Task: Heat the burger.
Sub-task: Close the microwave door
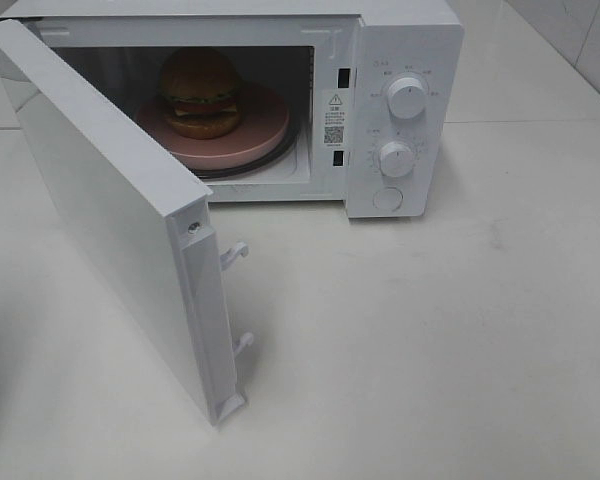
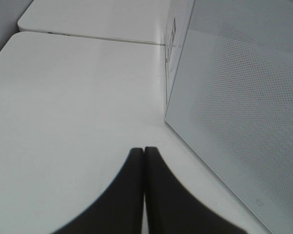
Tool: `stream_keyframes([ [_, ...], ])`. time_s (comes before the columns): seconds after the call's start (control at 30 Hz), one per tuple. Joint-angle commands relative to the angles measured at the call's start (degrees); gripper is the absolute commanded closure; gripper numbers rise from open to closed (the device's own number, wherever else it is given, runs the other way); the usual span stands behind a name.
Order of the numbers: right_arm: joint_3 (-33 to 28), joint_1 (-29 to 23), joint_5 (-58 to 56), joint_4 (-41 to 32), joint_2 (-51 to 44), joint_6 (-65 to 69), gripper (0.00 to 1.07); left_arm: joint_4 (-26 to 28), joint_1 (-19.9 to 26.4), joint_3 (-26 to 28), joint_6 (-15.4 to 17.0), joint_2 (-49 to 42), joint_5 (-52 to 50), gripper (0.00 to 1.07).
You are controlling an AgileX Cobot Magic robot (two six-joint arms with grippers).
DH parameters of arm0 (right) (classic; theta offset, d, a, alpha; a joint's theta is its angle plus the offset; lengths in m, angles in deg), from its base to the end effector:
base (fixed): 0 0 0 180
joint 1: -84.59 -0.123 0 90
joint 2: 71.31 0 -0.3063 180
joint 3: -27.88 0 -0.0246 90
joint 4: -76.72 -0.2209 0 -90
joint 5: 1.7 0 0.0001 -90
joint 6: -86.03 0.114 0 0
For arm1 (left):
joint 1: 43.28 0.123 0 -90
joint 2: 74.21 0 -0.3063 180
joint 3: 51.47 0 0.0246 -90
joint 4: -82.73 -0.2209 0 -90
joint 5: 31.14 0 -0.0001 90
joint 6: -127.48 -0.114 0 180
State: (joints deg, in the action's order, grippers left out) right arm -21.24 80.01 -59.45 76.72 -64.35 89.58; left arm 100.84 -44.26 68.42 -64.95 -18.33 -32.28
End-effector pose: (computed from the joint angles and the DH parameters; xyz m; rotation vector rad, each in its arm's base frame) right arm -0.0301 -0.0024 0.2576 -0.0179 1.9878 0.0918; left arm 0.1409 -0.0017 0.2538 -0.0862 2.0043 -0.0681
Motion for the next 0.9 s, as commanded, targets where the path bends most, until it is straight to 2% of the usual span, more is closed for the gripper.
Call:
stream_keyframes([
  [0.03,-0.17,0.23,0.86,0.0,-1.55,-0.06,0.32,0.11,-2.75,-1.09,-0.34,2.92,-6.7,1.07],
  [0.07,-0.17,0.23,0.86,0.0,-1.55,-0.06,0.32,-0.63,-5.16,-2.06,-0.34,5.73,-12.09,1.07],
  [0.1,-0.17,0.23,0.86,0.0,-1.55,-0.06,0.32,-0.63,-5.16,-2.06,-0.34,5.73,-12.09,1.07],
  [0.17,-0.17,0.23,0.86,0.0,-1.55,-0.06,0.32,-1.38,-8.65,-3.04,-0.29,10.2,-18.56,1.07],
  [0.37,-0.17,0.23,0.86,0.0,-1.55,-0.06,0.32,-3.38,-11.52,-3.04,0.52,15.81,-25.5,1.07],
  [0.43,-0.17,0.23,0.86,0.0,-1.55,-0.06,0.32,-8.08,-12.83,-3.04,3.95,20.8,-31.28,1.07],
  [0.5,-0.17,0.23,0.86,0.0,-1.55,-0.06,0.32,-9.91,-12.83,-3.04,5.21,21.94,-32.26,1.07],
  [0.53,-0.17,0.23,0.86,0.0,-1.55,-0.06,0.32,-14.27,-12.83,-3.04,8.71,24.18,-34.32,1.07],
  [0.57,-0.17,0.23,0.86,0.0,-1.55,-0.06,0.32,-14.27,-12.83,-3.04,8.71,24.18,-34.32,1.07],
  [0.6,-0.17,0.23,0.86,0.0,-1.55,-0.06,0.32,-18.11,-12.83,-3.04,11.92,26.18,-36.33,1.07],
  [0.63,-0.17,0.23,0.86,0.0,-1.55,-0.06,0.32,-18.11,-12.83,-3.04,11.92,26.18,-36.33,1.07],
  [0.7,-0.17,0.23,0.86,0.0,-1.55,-0.06,0.32,-22.8,-12.83,-3.04,15.47,29.28,-40.28,1.07],
  [0.9,-0.17,0.23,0.86,0.0,-1.55,-0.06,0.32,-23.72,-12.83,-1.95,17.65,34.03,-43.72,1.07],
])
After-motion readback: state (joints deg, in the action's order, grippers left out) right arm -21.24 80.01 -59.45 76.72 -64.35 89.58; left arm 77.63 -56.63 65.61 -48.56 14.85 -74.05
